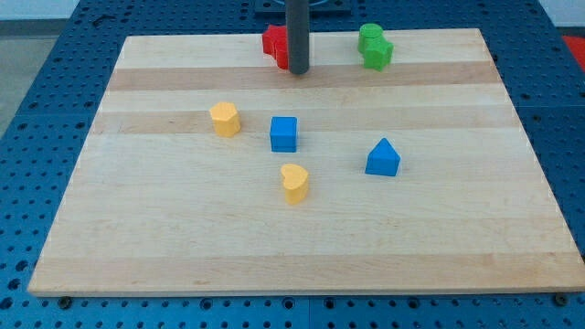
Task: Push the yellow hexagon slightly up
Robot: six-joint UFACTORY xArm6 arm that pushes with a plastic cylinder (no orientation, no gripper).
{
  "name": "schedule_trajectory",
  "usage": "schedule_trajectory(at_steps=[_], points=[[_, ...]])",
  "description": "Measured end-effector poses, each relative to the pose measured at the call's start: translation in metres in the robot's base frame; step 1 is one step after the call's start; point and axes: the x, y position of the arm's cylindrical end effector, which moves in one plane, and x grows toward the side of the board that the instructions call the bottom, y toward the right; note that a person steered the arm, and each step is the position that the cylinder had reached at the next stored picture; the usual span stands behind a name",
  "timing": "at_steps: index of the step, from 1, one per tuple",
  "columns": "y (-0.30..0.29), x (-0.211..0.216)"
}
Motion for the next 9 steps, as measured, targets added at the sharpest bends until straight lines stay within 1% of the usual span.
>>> schedule_trajectory(at_steps=[1,2,3,4,5,6,7,8,9], points=[[-0.025,0.022],[-0.110,0.040],[-0.197,0.041],[-0.220,0.096],[-0.194,0.132],[-0.124,0.140],[-0.091,0.150],[-0.107,0.137],[-0.116,0.112]])
